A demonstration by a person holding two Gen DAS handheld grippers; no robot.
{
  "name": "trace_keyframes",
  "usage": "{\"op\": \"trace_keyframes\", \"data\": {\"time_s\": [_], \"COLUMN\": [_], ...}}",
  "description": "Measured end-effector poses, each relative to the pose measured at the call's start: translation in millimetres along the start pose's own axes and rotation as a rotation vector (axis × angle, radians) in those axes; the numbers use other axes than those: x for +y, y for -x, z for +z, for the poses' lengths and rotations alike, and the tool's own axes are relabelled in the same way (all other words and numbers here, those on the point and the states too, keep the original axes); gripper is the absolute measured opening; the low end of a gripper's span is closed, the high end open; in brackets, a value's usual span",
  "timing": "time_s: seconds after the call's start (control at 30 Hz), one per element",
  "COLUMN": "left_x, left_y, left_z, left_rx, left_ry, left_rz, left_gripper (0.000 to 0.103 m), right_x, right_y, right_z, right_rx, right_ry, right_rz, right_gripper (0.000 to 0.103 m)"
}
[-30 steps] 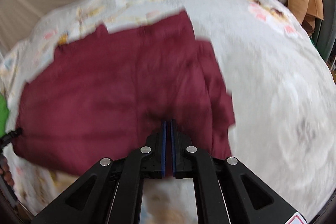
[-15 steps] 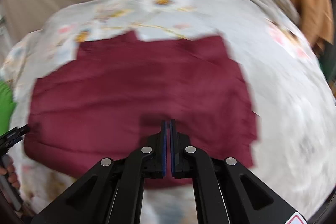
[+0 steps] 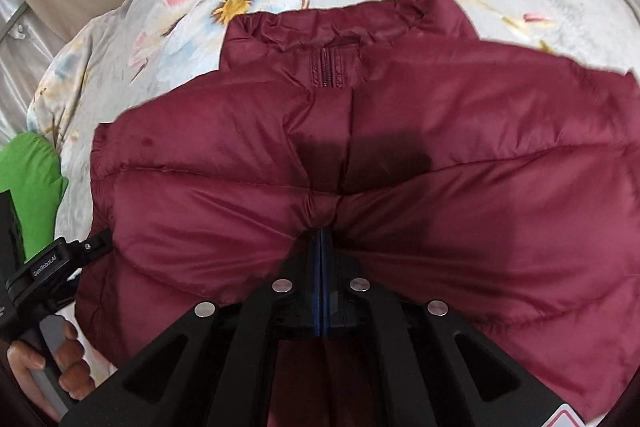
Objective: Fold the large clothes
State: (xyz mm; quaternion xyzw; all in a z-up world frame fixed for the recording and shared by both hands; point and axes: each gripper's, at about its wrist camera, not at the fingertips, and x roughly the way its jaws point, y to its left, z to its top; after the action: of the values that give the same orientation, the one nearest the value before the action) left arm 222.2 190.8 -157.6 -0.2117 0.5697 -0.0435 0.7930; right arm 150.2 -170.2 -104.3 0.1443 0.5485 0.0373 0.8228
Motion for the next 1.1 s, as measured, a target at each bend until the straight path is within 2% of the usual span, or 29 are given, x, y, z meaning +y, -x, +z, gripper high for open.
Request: {"op": "trace_keyframes", "data": {"time_s": [0.03,0.07,0.1,0.17,0.27,0.5,0.53,0.6,0.73,0.8,0.83,0.93,1.03,1.1], "left_x": [-3,-6,-10,-19,-42,-106,-113,-122,-144,-155,-160,-180,-191,-196], "left_y": [-1,0,1,8,35,114,122,128,140,141,140,131,128,131], "left_z": [0,1,1,1,-2,-11,-13,-16,-24,-30,-34,-43,-49,-51], "left_rx": [-0.002,-0.001,0.003,0.015,-0.023,-0.139,-0.149,-0.153,-0.158,-0.154,-0.149,-0.132,-0.138,-0.143], "left_ry": [-0.006,-0.014,-0.019,-0.019,-0.074,-0.202,-0.214,-0.225,-0.264,-0.285,-0.298,-0.352,-0.370,-0.375], "left_rz": [-0.015,-0.037,-0.064,-0.110,-0.157,-0.288,-0.305,-0.326,-0.350,-0.363,-0.365,-0.340,-0.342,-0.343], "left_gripper": [0.080,0.064,0.056,0.024,0.010,0.008,0.008,0.008,0.007,0.007,0.007,0.007,0.007,0.007], "right_x": [-2,-4,-4,-6,-6,-16,-19,-31,-41,-40,-34,-17,-15,-29], "right_y": [-3,-4,-6,-8,-10,2,11,34,29,15,-1,-29,-28,-1], "right_z": [0,1,1,3,5,14,13,11,29,39,44,48,49,40], "right_rx": [0.000,0.000,-0.002,-0.004,-0.006,0.046,0.033,-0.030,-0.053,-0.036,0.000,0.033,0.035,0.007], "right_ry": [-0.010,-0.019,-0.024,-0.020,-0.011,-0.058,-0.078,-0.135,-0.165,-0.161,-0.155,-0.091,-0.079,-0.111], "right_rz": [0.013,0.024,0.033,0.044,0.052,0.080,0.097,0.163,0.181,0.204,0.226,0.218,0.221,0.253], "right_gripper": [0.000,0.000,0.000,0.000,0.000,0.000,0.005,0.006,0.006,0.006,0.005,0.002,0.002,0.004]}}
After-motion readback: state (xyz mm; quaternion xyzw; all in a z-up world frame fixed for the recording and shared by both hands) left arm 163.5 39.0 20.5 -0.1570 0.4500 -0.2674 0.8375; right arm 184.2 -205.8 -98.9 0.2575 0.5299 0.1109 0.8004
